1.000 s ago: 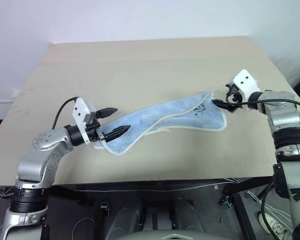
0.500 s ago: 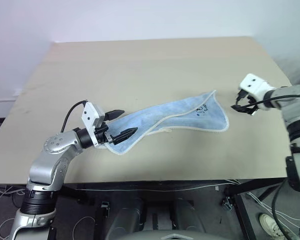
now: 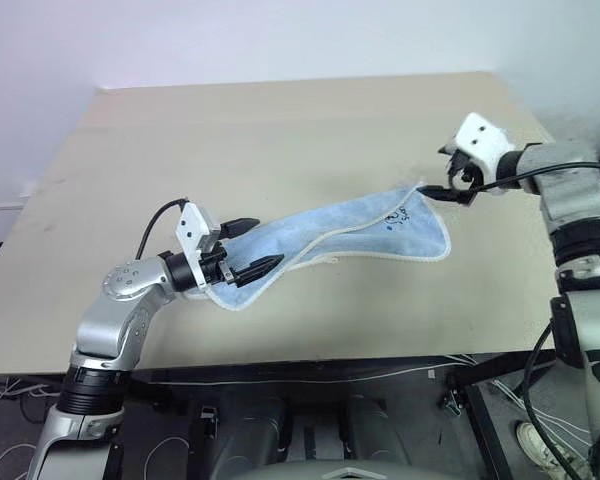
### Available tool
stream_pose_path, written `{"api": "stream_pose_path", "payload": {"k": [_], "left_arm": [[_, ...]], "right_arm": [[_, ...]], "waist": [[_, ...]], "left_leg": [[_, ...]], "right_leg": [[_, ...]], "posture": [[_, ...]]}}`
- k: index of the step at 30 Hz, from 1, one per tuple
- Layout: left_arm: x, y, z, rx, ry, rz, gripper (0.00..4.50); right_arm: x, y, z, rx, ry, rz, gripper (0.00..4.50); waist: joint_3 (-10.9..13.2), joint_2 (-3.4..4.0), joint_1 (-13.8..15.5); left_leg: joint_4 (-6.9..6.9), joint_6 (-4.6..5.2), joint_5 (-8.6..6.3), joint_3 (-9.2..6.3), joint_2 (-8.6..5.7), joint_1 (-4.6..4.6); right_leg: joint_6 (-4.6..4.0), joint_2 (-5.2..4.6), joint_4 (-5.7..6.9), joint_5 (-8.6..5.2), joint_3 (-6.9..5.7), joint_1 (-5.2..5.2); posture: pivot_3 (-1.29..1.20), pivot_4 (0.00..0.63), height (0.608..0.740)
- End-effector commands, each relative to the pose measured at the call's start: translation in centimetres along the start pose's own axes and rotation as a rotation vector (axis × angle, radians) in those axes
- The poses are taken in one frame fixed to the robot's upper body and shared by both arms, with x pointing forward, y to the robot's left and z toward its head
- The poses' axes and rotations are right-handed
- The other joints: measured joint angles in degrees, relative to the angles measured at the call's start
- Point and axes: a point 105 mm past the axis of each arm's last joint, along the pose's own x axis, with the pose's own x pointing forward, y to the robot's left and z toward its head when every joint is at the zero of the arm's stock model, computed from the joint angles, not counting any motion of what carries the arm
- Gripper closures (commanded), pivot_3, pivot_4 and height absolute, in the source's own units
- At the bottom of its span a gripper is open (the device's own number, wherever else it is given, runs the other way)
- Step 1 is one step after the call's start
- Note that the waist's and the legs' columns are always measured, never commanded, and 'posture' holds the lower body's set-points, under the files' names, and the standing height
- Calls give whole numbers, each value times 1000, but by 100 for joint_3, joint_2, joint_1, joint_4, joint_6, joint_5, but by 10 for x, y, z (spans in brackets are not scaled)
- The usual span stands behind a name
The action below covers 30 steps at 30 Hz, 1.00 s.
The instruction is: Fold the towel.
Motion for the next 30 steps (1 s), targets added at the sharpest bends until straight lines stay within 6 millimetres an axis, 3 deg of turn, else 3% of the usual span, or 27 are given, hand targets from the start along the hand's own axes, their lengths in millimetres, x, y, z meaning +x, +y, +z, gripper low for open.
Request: {"api": "stream_pose_path", "payload": {"k": [1, 9, 14, 19, 23, 26, 30], "left_arm": [[-1, 2, 9, 50, -25, 1, 0], [-6, 0, 5, 59, -20, 16, 0], [-10, 1, 5, 64, -20, 36, 0], [-12, 1, 3, 73, -12, 48, 0], [-13, 1, 4, 77, -14, 56, 0], [-13, 1, 4, 76, -14, 58, 0], [-13, -1, 3, 81, -8, 58, 0]], "right_arm": [[2, -12, 23, -84, -9, -17, 43], [22, -7, 33, -126, 6, -25, 43], [26, -5, 27, -181, 52, -35, 43], [16, -25, 11, -267, 179, -164, 43], [22, -21, 10, -285, 188, -164, 43], [32, -12, 9, -187, 190, -141, 43], [33, -10, 7, 131, 170, -151, 43]], "waist": [[1, 1, -1], [1, 1, 10], [1, 2, 14], [2, 2, 9], [2, 3, -9], [2, 2, -29], [2, 3, -8]], "left_leg": [[-1, 0, 0, 0, 0, 0], [-3, -6, 3, 0, 0, 0], [-4, -13, 7, 0, 0, 0], [-4, -17, 10, 0, 0, 0], [-6, -25, 14, 0, 0, 0], [-6, -25, 14, 1, 0, 1], [-5, -20, 12, 0, 0, 3]], "right_leg": [[0, 0, 0, 0, 0, -1], [-1, 2, 0, 0, 1, -1], [-1, 2, 0, 0, 1, -3], [-1, 3, 2, 0, 2, -6], [-2, 4, 3, -1, 3, -7], [-2, 5, 8, -1, 6, -8], [-3, 6, 21, -2, 9, -12]], "posture": [[0, 150, 740], [0, 150, 740], [0, 150, 740], [0, 150, 740], [0, 150, 740], [0, 150, 740], [0, 150, 740]]}}
